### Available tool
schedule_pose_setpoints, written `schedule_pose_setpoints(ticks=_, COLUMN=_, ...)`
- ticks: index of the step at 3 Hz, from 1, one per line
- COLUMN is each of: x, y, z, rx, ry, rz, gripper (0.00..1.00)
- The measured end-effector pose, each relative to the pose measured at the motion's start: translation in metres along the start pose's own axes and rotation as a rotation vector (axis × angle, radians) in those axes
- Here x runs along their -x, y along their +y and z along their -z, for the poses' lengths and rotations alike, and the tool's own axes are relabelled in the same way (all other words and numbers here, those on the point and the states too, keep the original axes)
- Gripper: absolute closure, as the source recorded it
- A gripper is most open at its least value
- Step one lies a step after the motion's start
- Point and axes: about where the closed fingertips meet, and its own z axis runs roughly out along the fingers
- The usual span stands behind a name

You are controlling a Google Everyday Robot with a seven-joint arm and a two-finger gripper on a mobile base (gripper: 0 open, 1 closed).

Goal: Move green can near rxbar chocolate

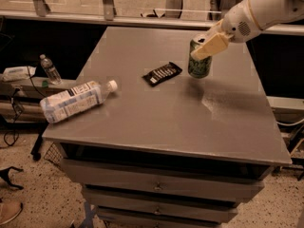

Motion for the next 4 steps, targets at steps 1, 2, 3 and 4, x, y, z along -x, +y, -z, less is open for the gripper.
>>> schedule_pose_setpoints(ticks=1, x=0.003, y=0.001, z=-0.016, rx=0.011, ry=-0.008, rz=-0.024, gripper=1.00)
schedule_pose_setpoints(ticks=2, x=0.004, y=0.006, z=-0.029, rx=0.028, ry=-0.022, rz=-0.045, gripper=1.00)
schedule_pose_setpoints(ticks=3, x=0.005, y=0.014, z=-0.051, rx=0.048, ry=-0.054, rz=-0.061, gripper=1.00)
schedule_pose_setpoints(ticks=4, x=0.005, y=0.018, z=-0.058, rx=0.049, ry=-0.060, rz=-0.061, gripper=1.00)
